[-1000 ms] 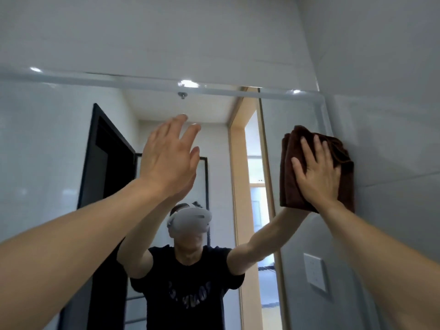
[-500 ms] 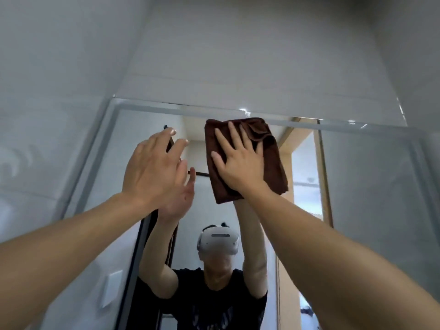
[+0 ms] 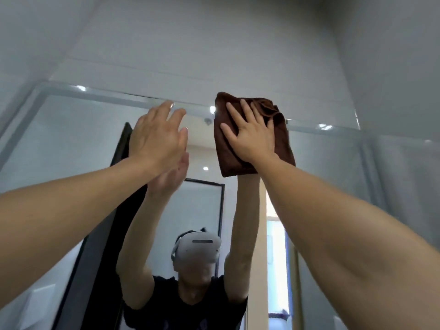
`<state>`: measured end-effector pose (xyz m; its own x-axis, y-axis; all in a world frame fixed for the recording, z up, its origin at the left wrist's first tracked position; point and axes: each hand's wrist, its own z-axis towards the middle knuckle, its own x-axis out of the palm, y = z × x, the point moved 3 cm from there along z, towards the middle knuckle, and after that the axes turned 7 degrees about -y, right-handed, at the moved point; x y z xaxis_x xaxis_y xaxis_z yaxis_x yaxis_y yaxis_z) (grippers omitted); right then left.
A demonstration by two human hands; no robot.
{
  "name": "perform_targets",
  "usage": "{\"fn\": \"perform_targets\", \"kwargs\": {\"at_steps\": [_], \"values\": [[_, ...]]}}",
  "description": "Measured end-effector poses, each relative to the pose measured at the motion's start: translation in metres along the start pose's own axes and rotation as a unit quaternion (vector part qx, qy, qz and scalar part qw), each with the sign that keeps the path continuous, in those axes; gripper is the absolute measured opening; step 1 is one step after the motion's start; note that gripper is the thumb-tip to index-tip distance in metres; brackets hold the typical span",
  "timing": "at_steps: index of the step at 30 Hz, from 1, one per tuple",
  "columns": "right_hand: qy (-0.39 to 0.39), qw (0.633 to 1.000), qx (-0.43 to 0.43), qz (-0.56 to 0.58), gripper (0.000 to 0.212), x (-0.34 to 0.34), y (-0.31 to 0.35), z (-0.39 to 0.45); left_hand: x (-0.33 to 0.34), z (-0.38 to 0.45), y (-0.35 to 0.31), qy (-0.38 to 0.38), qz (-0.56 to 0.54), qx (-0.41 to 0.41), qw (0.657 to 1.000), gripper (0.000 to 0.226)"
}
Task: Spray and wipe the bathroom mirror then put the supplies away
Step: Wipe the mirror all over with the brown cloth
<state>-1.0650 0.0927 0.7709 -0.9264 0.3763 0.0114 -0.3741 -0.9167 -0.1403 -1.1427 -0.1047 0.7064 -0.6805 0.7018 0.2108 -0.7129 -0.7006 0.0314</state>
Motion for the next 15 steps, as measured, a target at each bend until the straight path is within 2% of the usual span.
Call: {"fn": "perform_targets", "kwargs": {"at_steps": [5, 9, 12, 15], "values": [[-0.012, 0.996, 0.089, -0.023, 0.060, -0.026, -0.134, -0.034, 0.025, -0.007, -0.076, -0.002, -0.040, 0.043, 0.998, 0.042], [-0.020, 0.989, 0.146, -0.029, 0.060, -0.042, -0.216, -0.063, 0.029, -0.020, -0.100, 0.011, -0.038, 0.103, 0.994, 0.047], [-0.026, 0.985, 0.166, -0.035, 0.059, -0.048, -0.242, -0.067, 0.023, -0.021, -0.085, 0.029, -0.017, 0.128, 0.991, 0.053], [-0.018, 0.983, 0.176, -0.039, 0.059, -0.048, -0.239, -0.067, 0.011, -0.025, -0.056, 0.037, 0.025, 0.134, 0.990, 0.050]]}}
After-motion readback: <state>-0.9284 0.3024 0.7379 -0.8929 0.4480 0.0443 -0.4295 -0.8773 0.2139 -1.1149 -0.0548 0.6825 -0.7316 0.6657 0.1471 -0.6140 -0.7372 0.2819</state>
